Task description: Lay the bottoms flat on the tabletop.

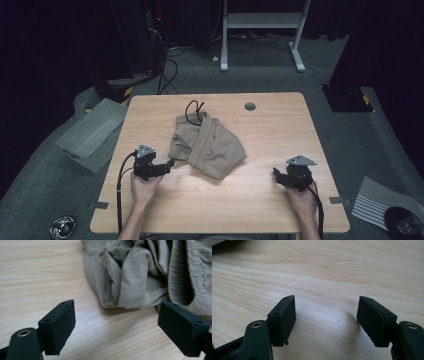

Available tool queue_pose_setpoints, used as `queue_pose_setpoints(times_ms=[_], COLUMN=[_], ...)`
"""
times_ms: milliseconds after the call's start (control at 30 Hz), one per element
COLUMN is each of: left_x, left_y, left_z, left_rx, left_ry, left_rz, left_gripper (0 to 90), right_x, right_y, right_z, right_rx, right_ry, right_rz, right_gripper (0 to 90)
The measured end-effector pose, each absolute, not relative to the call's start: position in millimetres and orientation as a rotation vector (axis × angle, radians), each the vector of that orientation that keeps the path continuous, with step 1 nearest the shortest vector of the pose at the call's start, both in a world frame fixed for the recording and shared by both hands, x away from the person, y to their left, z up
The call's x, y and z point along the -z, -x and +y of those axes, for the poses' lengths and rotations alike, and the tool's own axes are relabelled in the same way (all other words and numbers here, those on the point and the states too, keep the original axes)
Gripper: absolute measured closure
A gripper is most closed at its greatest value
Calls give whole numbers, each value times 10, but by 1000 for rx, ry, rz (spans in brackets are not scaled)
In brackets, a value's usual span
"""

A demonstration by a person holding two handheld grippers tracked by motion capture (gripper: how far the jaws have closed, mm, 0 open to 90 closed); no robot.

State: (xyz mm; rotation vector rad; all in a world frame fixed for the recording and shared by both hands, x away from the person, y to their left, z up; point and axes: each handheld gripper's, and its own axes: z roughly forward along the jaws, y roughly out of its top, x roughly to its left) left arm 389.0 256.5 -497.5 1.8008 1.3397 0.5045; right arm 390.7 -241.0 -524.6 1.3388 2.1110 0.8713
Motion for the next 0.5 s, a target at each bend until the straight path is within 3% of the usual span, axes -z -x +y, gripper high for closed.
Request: queue_pose_setpoints(times_ms=[500], left_x=[4840], left_y=[-4142], left_z=[2474], left_rx=[-457], left_ry=[-1796], left_rz=[1315], left_gripper=[144], right_x=[5246], right_y=[-3906], right_z=[-2409], right_rx=[-873], right_ry=[-1334], right_rz=[2115], right_gripper=[312])
